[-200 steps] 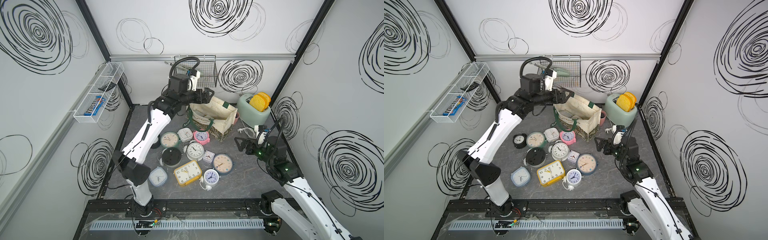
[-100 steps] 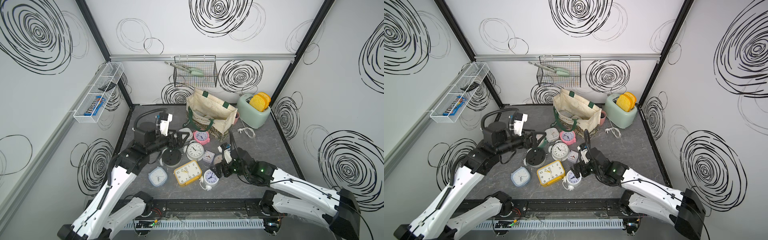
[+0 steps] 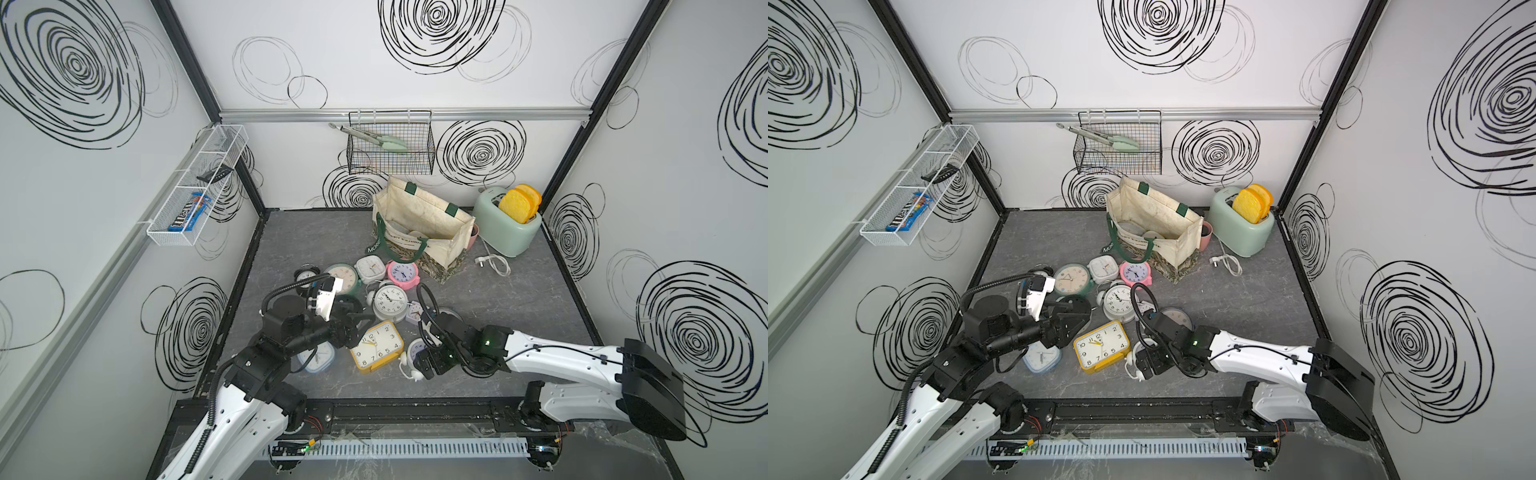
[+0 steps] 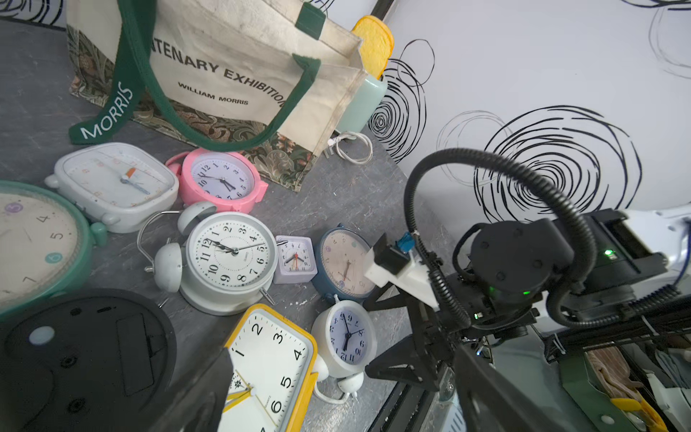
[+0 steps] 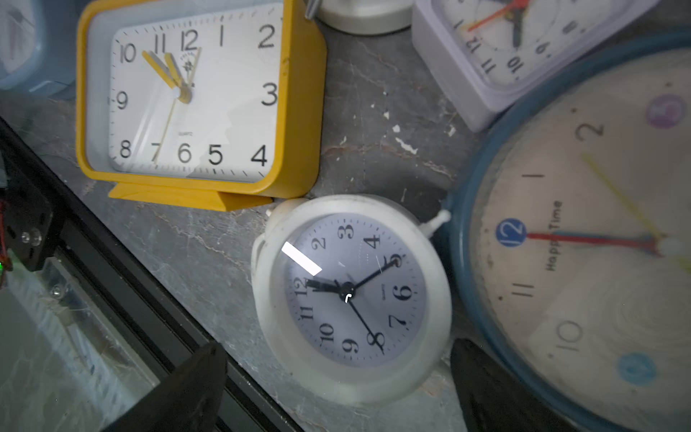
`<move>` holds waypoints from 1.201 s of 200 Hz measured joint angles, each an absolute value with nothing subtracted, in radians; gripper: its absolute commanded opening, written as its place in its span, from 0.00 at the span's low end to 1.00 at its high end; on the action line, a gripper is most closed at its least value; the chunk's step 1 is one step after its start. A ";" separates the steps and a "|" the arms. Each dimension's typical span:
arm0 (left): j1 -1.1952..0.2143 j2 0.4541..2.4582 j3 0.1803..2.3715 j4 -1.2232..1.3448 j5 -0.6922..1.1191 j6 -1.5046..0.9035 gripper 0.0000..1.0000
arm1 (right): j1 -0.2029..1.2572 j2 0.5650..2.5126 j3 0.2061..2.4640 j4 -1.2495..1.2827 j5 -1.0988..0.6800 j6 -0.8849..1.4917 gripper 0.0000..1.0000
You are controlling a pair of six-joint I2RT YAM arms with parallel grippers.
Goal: Put the alarm clock into the canvas bag
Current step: Pick up the alarm from the center of the board.
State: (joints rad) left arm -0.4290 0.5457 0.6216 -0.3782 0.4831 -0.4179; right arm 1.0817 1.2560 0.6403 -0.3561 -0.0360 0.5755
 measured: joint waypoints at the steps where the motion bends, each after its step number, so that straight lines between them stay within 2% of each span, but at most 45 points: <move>1: -0.430 0.546 0.621 -0.376 0.483 -0.418 0.96 | 1.082 1.257 0.640 -0.356 -0.036 0.575 0.97; 129: -0.430 0.554 0.602 -0.340 0.499 -0.432 0.96 | 1.090 1.365 0.684 -0.347 -0.039 0.564 0.97; 194: -0.430 0.553 0.600 -0.341 0.500 -0.445 0.96 | 1.134 1.427 0.715 -0.355 0.024 0.561 1.00; 240: -0.430 0.539 0.600 -0.340 0.500 -0.448 0.96 | 1.145 1.425 0.716 -0.355 0.034 0.559 0.86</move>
State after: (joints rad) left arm -0.4301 0.5388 0.5999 -0.3405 0.4995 -0.4480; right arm 1.1454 1.4246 0.7158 -0.3546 0.0338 0.5591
